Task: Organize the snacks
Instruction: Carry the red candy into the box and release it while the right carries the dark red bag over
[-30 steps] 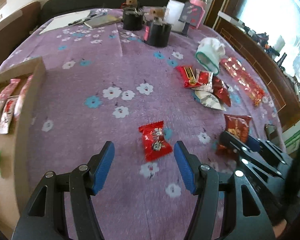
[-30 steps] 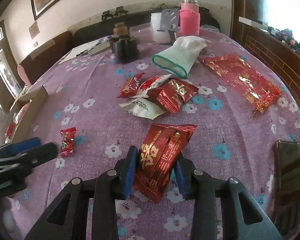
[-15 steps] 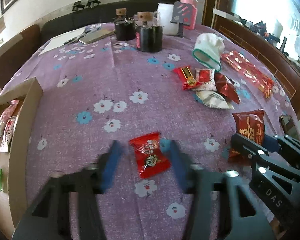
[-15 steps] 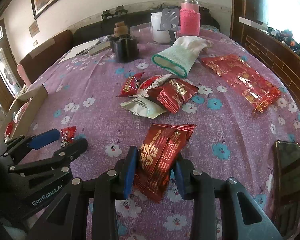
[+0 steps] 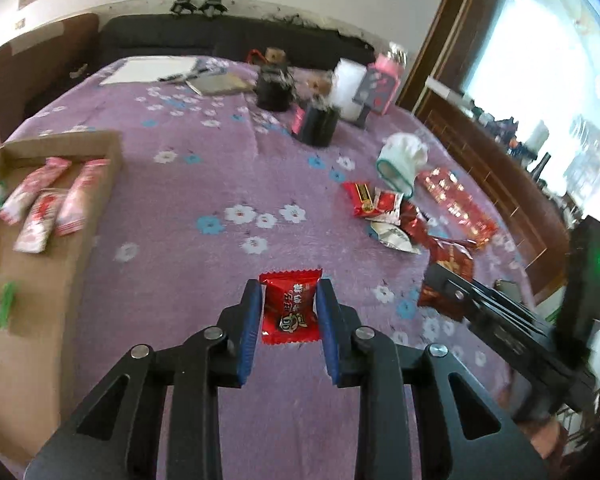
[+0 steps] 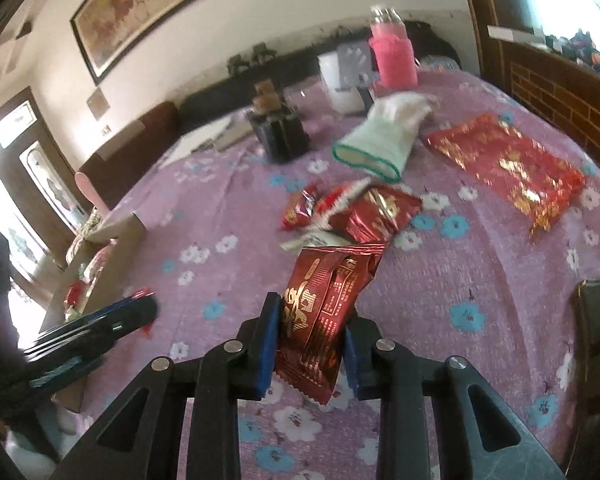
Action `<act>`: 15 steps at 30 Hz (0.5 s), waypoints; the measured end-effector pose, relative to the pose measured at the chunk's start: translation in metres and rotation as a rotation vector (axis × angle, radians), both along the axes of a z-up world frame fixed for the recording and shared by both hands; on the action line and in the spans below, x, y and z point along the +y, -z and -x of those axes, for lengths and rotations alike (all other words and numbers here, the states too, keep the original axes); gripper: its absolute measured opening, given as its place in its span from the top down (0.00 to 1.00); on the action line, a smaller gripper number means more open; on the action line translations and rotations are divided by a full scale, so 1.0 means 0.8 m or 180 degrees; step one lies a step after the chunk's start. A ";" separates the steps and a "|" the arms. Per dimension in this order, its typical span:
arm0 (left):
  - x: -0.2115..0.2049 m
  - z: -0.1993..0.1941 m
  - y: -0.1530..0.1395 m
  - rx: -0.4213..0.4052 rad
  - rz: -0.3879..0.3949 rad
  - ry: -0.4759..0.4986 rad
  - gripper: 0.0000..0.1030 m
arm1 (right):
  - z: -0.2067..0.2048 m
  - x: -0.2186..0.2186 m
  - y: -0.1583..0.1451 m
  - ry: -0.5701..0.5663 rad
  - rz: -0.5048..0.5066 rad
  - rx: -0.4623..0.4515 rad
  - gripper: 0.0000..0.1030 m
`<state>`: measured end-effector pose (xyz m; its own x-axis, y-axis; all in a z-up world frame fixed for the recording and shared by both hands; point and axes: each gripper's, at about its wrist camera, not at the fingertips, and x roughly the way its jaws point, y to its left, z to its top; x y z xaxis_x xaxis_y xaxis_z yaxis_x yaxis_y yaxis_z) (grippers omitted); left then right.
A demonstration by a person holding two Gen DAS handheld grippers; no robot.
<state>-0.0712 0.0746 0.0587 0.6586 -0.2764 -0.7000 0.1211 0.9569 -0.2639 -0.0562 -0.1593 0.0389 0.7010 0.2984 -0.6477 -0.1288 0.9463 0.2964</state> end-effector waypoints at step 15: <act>0.233 0.095 -0.020 -0.0117 0.0021 -0.1262 0.76 | 0.020 0.041 -0.023 -0.0170 0.0113 -0.0150 0.72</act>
